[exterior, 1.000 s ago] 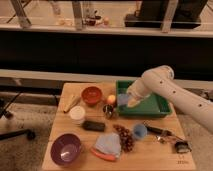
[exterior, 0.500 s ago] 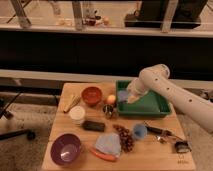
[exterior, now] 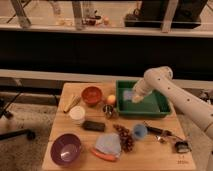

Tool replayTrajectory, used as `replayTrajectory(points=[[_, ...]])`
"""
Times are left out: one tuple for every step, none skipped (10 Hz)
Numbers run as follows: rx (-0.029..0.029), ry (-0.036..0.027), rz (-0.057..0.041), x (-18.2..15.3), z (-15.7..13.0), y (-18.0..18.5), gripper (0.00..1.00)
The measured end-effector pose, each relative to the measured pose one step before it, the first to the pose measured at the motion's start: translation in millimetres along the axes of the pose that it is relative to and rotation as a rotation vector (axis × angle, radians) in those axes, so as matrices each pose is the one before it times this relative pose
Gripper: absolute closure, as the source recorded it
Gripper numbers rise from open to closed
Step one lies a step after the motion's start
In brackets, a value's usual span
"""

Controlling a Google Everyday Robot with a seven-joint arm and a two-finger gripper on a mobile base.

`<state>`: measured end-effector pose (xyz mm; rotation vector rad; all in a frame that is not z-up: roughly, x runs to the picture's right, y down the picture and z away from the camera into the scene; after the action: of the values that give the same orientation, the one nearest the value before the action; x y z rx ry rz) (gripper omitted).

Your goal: Wipe tray with sponge

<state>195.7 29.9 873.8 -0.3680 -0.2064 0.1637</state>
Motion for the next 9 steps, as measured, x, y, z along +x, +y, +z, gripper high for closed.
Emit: replayTrajectory(points=[[-0.00591, 0.0047, 0.00833, 3.95, 6.18, 0.69, 0.94], [-0.00442, 0.0041, 0.00812, 3.17, 5.42, 0.17, 0.94], [-0.0121, 0.00782, 0.01178, 5.14, 10.84, 1.29, 0.94], [-0.01213, 0.0087, 0.00775, 5.51, 10.86, 2.5, 0.94], [-0.0085, 0.00736, 0.00572, 4.15, 6.48, 1.5, 0.94], [-0.00926, 0.00739, 0.00405, 3.58, 6.11, 2.02, 0.94], [-0.00759, 0.00646, 0.0027, 2.45, 4.73, 1.45, 0.94], [-0.00984, 0.00642, 0.00033, 1.39, 5.7, 2.47, 0.94], [-0.00778, 0.00513, -0.00167, 0.26, 4.36, 2.04, 0.94]])
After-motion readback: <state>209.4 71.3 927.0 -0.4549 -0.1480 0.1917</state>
